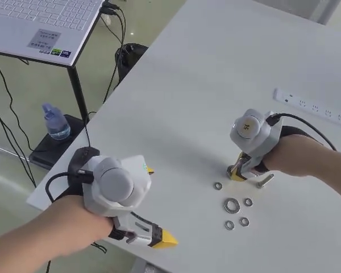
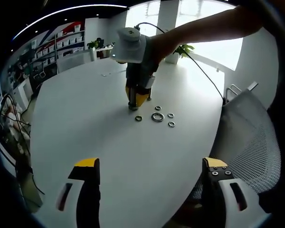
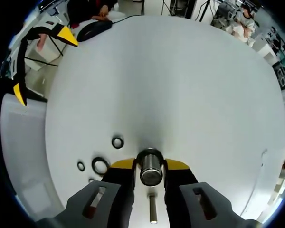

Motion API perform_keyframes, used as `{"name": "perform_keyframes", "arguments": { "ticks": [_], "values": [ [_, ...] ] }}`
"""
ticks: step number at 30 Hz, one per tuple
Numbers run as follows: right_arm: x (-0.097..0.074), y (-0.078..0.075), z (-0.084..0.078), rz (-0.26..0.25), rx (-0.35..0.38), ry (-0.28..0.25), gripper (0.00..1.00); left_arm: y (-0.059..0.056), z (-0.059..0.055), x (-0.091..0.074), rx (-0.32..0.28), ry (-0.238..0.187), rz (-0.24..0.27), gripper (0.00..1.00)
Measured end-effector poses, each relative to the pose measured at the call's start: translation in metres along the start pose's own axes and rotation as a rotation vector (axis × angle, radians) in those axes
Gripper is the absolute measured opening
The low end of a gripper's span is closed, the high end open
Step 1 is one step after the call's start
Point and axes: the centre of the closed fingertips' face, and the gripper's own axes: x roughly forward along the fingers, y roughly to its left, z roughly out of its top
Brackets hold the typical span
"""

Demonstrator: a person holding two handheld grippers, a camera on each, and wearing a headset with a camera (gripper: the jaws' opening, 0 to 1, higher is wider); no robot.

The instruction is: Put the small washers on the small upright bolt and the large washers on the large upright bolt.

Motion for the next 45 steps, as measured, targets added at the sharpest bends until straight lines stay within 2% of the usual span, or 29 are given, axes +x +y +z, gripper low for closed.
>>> {"name": "perform_keyframes", "arguments": {
  "ticks": [4,10,11,15,22,31,34,41,45],
  "values": [
    [0.0,0.001,0.0,0.002,-0.02,0.0,0.23,-0.002,-0.003,0.001,0.002,0.014,-0.002,0.87],
    [-0.001,0.002,0.0,0.01,-0.022,-0.003,0.25,-0.004,-0.004,0.0,-0.008,0.007,0.001,0.88],
    [-0.001,0.003,0.0,0.015,-0.023,-0.007,0.26,-0.004,-0.004,0.0,-0.007,0.008,0.001,0.88],
    [-0.003,0.002,0.004,0.009,-0.036,-0.031,0.44,-0.005,-0.006,-0.001,-0.009,0.011,0.003,0.87],
    [-0.006,-0.003,0.004,0.01,-0.026,-0.041,0.43,-0.007,-0.006,-0.003,-0.004,0.01,0.002,0.87],
    [-0.023,0.003,0.004,0.015,-0.023,-0.062,0.43,-0.009,-0.007,-0.005,0.0,0.018,0.001,0.87],
    [-0.024,0.001,0.005,0.009,-0.023,-0.074,0.43,-0.011,-0.006,-0.005,-0.001,0.012,-0.002,0.87],
    [-0.046,0.004,0.009,0.001,-0.007,-0.117,0.41,-0.016,-0.001,-0.005,-0.001,0.001,-0.004,0.88],
    [-0.051,0.01,0.004,0.006,-0.016,-0.109,0.41,-0.016,0.001,-0.005,0.007,0.001,-0.001,0.88]
  ]
}}
